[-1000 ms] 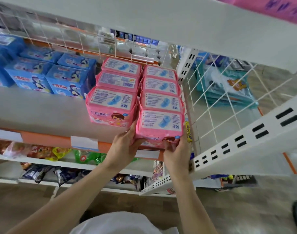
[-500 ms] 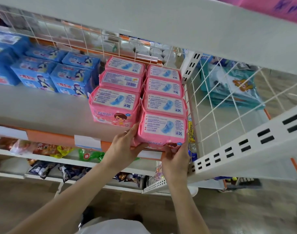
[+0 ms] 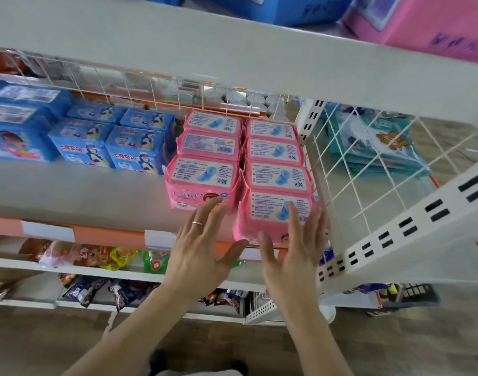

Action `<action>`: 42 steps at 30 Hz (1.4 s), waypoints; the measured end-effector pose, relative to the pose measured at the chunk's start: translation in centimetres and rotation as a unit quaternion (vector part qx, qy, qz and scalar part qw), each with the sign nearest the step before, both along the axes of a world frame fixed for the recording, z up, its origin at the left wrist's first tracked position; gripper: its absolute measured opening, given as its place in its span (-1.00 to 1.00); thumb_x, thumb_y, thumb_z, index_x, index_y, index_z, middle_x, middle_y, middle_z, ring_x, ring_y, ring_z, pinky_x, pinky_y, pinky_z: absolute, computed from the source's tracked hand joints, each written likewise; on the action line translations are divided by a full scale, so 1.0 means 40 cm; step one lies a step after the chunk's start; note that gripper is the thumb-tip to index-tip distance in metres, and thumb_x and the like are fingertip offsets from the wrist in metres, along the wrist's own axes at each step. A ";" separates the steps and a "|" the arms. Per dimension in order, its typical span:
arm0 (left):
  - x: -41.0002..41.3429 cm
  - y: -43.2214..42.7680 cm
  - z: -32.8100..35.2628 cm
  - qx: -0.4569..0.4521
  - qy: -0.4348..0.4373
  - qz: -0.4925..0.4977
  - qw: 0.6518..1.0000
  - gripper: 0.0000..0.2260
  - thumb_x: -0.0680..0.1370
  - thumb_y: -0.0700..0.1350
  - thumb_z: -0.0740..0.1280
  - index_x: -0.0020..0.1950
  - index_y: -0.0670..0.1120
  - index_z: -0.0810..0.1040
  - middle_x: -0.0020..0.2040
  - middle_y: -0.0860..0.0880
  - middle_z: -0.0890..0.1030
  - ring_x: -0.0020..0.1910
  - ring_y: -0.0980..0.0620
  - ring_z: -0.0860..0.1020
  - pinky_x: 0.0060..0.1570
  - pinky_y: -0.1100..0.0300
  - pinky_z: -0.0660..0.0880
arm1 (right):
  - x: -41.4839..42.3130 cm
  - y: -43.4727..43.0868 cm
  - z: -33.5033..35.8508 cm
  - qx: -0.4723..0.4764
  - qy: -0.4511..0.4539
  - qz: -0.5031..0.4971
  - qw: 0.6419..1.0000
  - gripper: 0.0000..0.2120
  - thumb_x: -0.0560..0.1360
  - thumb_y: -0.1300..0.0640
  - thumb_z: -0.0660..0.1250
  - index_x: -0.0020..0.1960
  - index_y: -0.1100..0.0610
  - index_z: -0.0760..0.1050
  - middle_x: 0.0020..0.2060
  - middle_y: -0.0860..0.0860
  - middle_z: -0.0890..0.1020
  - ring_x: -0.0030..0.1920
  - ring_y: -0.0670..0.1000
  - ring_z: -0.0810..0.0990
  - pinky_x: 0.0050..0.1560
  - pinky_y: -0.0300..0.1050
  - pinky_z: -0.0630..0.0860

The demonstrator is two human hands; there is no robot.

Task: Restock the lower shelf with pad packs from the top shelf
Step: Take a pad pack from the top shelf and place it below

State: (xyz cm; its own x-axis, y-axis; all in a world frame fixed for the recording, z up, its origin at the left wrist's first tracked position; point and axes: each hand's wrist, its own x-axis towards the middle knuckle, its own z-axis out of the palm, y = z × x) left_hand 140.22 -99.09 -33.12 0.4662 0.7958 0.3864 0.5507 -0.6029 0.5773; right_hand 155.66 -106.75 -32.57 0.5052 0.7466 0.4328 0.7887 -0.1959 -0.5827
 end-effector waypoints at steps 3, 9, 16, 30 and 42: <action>-0.028 0.004 0.010 0.007 0.035 0.011 0.999 -0.41 0.57 0.30 0.19 0.50 -0.01 0.34 0.54 0.01 0.30 0.51 -0.07 0.30 0.37 -0.20 0.39 | -0.020 0.006 0.015 -0.023 -0.014 0.009 1.000 -0.28 0.53 -0.33 0.16 0.59 -0.07 0.08 0.61 0.08 -0.04 0.61 0.14 -0.14 0.50 0.40 0.01; -0.110 0.011 0.032 0.016 0.049 0.013 0.999 -0.45 0.63 0.31 0.00 0.50 0.05 0.34 0.58 0.06 0.24 0.55 -0.01 0.22 0.45 -0.05 0.22 | -0.090 0.023 0.039 -0.085 -0.010 0.050 0.995 -0.26 0.50 -0.48 -0.07 0.60 -0.21 -0.04 0.59 -0.14 -0.18 0.60 0.06 -0.20 0.53 0.22 -0.16; -0.222 0.051 0.034 0.006 0.066 0.000 0.998 -0.42 0.63 0.32 -0.06 0.53 0.06 0.31 0.60 0.11 0.17 0.58 0.07 0.13 0.51 -0.05 0.16 | -0.189 0.052 0.058 -0.097 -0.037 0.084 0.991 -0.28 0.55 -0.37 0.04 0.61 -0.13 -0.03 0.61 -0.03 0.01 0.61 0.08 -0.10 0.56 0.25 -0.05; -0.370 0.099 0.054 0.032 0.099 -0.035 0.994 -0.44 0.62 0.27 0.00 0.49 -0.01 0.36 0.58 -0.02 0.24 0.54 -0.10 0.23 0.45 -0.26 0.23 | -0.298 0.097 0.098 -0.098 -0.122 0.113 0.981 -0.35 0.58 -0.25 0.15 0.59 -0.04 0.14 0.60 0.03 0.11 0.61 0.14 -0.03 0.51 0.38 0.07; -0.317 0.017 0.266 0.171 0.060 -0.038 0.983 -0.50 0.59 0.12 0.18 0.45 -0.12 0.42 0.53 -0.10 0.33 0.47 -0.12 0.31 0.45 0.01 0.18 | -0.256 -0.005 0.284 0.007 -0.108 0.120 0.987 -0.40 0.58 -0.22 0.19 0.55 -0.02 0.24 0.56 -0.05 0.22 0.58 0.07 0.11 0.48 0.32 0.19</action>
State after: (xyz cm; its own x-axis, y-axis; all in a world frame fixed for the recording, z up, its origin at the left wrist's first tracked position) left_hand 127.52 -98.43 -22.47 0.5786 0.5900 0.5631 0.5484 -0.7925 0.2670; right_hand 145.42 -106.94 -21.19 0.2094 0.8262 0.5231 0.9178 0.0185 -0.3966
